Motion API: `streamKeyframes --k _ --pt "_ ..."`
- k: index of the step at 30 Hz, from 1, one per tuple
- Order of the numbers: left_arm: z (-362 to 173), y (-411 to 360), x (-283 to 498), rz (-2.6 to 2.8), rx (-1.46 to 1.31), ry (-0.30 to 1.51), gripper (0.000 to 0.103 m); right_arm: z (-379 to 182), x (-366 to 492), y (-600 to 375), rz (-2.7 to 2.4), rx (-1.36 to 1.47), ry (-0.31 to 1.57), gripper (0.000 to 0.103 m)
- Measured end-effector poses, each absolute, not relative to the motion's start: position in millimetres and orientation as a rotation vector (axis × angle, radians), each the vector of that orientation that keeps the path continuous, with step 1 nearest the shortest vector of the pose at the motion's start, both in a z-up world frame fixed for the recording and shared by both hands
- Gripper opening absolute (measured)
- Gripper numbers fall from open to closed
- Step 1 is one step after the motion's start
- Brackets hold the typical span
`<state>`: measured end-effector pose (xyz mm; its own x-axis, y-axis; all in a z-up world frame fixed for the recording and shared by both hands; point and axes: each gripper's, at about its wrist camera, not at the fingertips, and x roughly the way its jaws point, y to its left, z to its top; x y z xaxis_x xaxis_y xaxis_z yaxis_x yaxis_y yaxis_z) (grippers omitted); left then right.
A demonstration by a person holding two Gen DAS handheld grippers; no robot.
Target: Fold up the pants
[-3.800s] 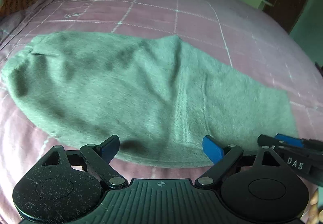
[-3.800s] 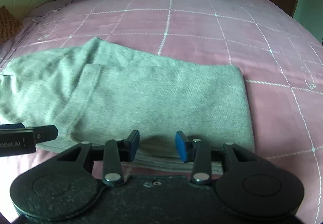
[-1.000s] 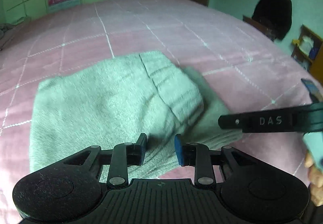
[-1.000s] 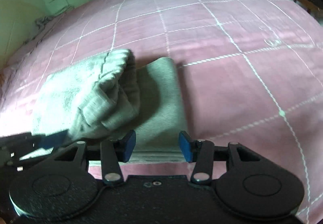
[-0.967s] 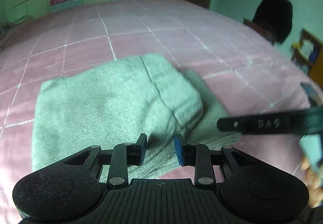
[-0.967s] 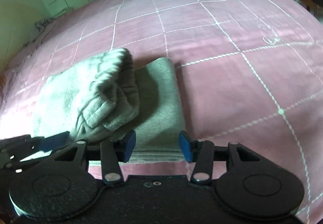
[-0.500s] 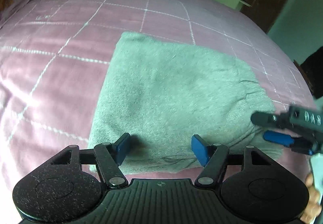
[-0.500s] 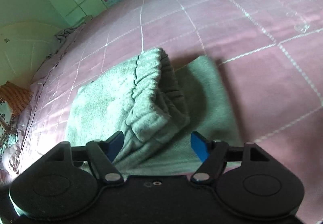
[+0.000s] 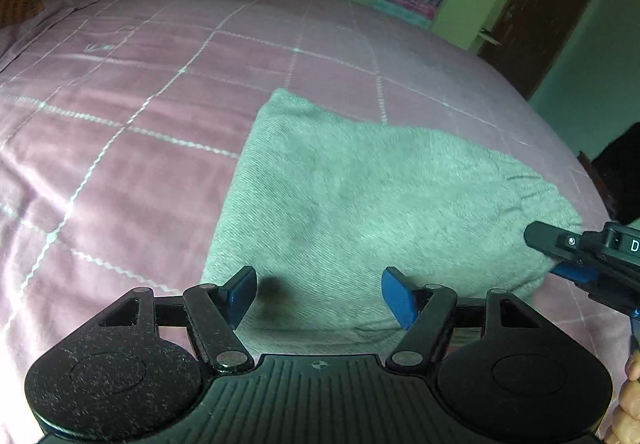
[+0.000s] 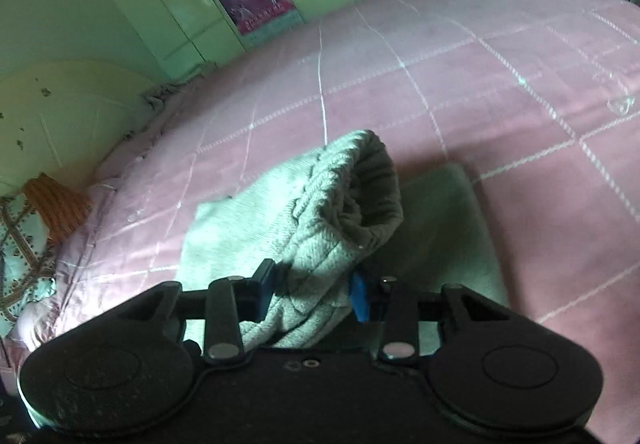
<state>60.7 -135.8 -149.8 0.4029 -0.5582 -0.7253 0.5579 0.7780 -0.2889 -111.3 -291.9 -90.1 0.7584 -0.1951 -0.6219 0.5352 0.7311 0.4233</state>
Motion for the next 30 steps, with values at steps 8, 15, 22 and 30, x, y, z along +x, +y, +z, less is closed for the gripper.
streamKeyframes --k 8,15,22,30 --pt "-170.8 -168.0 44.6 -0.735 0.124 0.965 0.07 -107.8 -161.5 -323.5 -0.495 0.724 0.601 0.041" --pt "-166.4 -171.3 40.0 -0.737 0.152 0.969 0.079 -117.6 -167.4 -322.1 -0.562 0.714 0.654 0.053" --pt "-174.1 -182.2 43.5 -0.72 0.195 0.986 0.079 -70.9 -136.8 -288.2 -0.52 0.365 0.62 0.027" --pt "-170.2 -183.2 38.8 -0.745 0.259 0.961 0.08 -119.6 -138.3 -292.2 -0.55 0.319 0.793 0.023"
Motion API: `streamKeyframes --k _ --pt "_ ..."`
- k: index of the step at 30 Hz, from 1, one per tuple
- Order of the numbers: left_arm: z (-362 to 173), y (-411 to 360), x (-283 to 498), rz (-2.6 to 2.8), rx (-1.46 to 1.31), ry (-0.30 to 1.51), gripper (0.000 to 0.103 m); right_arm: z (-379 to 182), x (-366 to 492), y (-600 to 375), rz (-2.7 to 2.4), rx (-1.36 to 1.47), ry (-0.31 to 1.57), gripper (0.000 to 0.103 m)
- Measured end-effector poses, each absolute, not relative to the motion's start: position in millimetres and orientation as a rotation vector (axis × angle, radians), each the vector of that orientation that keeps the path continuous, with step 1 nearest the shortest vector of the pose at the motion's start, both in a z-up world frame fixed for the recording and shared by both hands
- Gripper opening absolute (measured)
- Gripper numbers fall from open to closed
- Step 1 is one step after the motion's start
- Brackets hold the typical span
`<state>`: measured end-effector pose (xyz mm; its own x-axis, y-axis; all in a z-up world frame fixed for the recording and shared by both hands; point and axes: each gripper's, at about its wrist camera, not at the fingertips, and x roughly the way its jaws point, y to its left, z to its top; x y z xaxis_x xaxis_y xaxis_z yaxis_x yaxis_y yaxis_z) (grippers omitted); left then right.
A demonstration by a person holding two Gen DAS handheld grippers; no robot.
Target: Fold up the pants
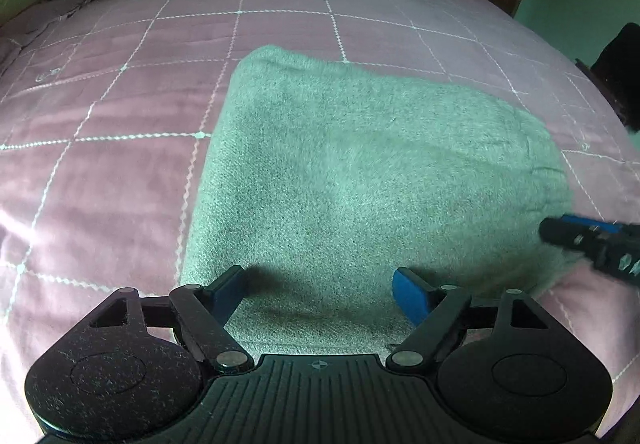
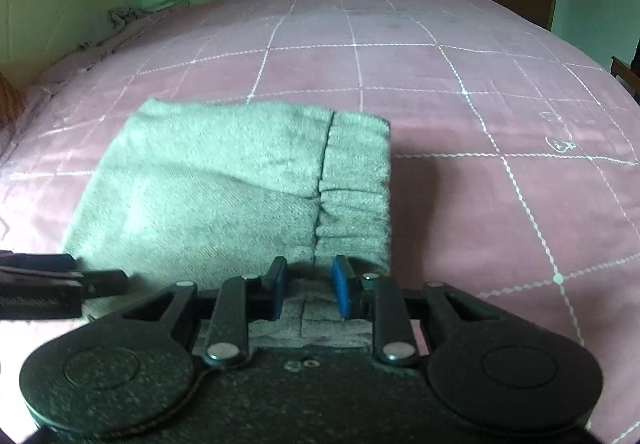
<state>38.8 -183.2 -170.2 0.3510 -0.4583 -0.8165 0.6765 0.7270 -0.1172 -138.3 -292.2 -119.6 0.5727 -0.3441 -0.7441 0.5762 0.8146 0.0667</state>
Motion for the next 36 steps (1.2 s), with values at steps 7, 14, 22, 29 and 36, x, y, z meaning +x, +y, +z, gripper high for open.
streamKeyframes --k 7,14,22,29,36 --pt "-152.5 -206.1 60.2 -0.761 0.279 0.924 0.08 -85.7 -109.9 -303.5 -0.529 0.298 0.721 0.027" --pt "-169.7 -250.2 104.9 -0.747 0.325 0.955 0.08 -100.2 -76.0 -323.0 -0.585 0.262 0.753 0.027" --pt "-180.8 -301.3 146.5 -0.717 0.329 0.966 0.093 -121.4 -52.5 -347.3 -0.63 0.238 0.793 0.03" --pt "-167.8 -274.5 132.3 -0.7 0.263 0.98 0.094 -121.8 -43.6 -359.2 -0.64 0.249 0.863 0.03" --pt "-167.5 -196.8 76.8 -0.698 0.244 0.956 0.094 -88.1 -102.0 -306.3 -0.576 0.221 0.762 0.028"
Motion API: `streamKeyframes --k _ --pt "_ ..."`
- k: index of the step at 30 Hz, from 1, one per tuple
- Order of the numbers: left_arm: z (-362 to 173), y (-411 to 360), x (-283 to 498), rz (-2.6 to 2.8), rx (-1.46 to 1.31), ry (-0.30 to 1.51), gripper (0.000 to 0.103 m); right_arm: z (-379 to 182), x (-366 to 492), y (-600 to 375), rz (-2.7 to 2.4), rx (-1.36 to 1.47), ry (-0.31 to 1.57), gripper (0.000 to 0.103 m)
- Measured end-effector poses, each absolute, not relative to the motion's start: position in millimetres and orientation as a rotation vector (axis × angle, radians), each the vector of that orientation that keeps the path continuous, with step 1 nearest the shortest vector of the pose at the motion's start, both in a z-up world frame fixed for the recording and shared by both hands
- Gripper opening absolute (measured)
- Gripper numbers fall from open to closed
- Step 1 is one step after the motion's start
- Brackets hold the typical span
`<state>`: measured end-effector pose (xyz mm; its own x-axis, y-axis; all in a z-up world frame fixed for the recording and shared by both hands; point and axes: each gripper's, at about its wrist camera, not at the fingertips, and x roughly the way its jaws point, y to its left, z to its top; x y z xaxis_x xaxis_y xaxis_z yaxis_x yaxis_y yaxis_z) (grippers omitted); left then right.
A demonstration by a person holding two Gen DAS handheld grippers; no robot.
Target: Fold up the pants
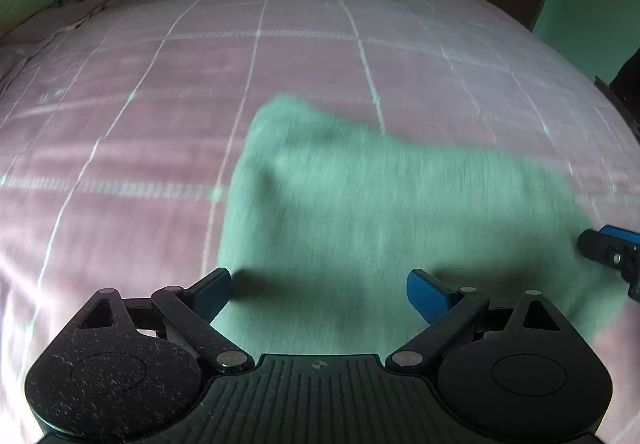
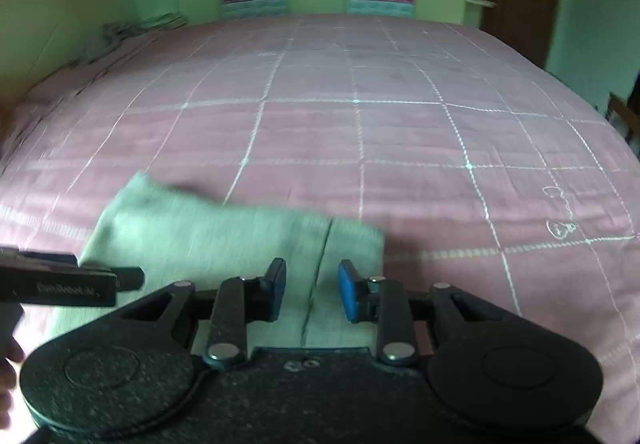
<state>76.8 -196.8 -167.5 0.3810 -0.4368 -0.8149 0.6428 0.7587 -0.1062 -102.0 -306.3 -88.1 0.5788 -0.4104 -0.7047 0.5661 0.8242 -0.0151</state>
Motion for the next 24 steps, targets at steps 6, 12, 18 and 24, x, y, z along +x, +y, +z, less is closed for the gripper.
streamKeyframes --k 6,12,18,24 --pt "-187.7 -162.6 50.6 -0.681 0.197 0.988 0.1 -122.6 -128.1 -279.5 -0.596 0.183 0.841 0.029" --pt "-183.8 -151.8 41.8 -0.67 0.188 0.982 0.1 -98.9 -127.8 -264.1 -0.588 0.186 0.783 0.031" --pt "-179.3 -148.3 53.4 -0.672 0.156 1.007 0.1 -110.9 -133.1 -261.9 -0.563 0.153 0.817 0.036" --pt "-188.4 -152.1 88.9 -0.677 0.067 1.129 0.1 -88.6 -161.8 -307.1 -0.587 0.35 0.717 0.074"
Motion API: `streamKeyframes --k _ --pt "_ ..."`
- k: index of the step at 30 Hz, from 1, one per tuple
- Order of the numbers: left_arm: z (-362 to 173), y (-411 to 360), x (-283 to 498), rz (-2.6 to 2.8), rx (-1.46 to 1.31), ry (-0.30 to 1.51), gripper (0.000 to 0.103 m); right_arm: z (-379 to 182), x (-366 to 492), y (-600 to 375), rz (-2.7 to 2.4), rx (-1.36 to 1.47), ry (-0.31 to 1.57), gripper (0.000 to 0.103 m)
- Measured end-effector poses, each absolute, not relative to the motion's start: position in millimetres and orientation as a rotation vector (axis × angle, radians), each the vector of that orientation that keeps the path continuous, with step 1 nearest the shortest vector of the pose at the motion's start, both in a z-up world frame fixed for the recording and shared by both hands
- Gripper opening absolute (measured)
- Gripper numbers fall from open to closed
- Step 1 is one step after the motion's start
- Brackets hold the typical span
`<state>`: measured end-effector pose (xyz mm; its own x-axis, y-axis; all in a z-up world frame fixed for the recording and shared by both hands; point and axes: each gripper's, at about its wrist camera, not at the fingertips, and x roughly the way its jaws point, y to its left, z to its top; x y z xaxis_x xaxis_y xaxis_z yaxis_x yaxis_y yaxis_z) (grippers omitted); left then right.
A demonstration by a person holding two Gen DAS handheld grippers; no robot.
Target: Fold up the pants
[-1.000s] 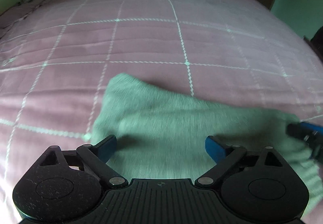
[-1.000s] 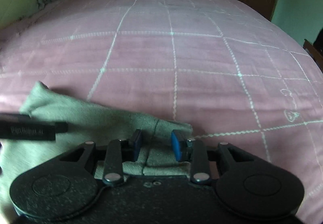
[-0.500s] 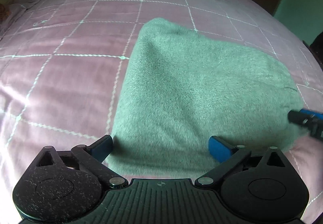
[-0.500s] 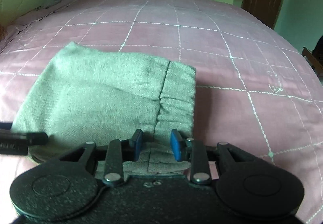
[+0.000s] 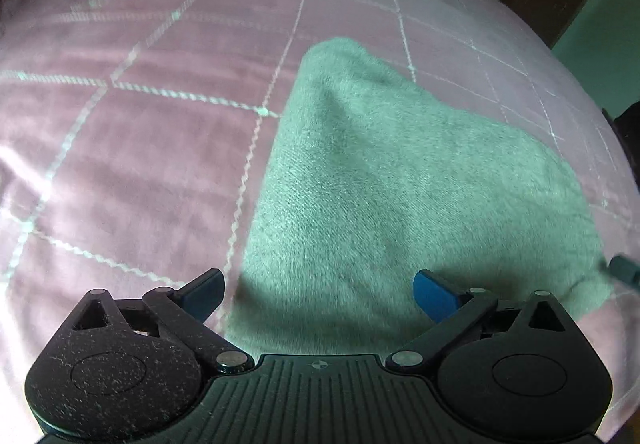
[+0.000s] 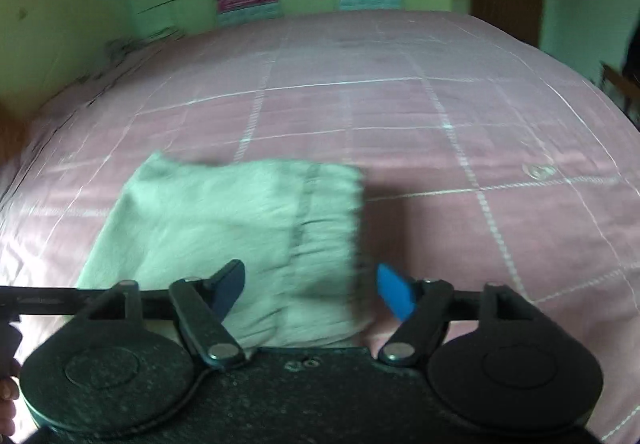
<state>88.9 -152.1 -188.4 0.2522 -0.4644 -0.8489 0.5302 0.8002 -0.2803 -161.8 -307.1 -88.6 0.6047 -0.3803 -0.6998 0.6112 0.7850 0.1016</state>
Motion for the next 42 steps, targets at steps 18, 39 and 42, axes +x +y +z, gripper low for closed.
streamKeyframes --k 18,39,42 --pt "-217.5 -144.9 137.3 -0.876 -0.138 1.283 0.103 -165.6 -161.3 -389.0 -0.337 0.915 0.78 0.065" --pt "-209.2 -166.6 125.0 -0.896 -0.105 1.182 0.061 -180.5 -147.9 -375.7 -0.262 0.973 0.683 0.046" --pt "-203.0 -149.6 131.9 -0.87 -0.2 1.189 0.042 -165.3 -149.5 -364.2 -0.25 0.947 0.662 0.044"
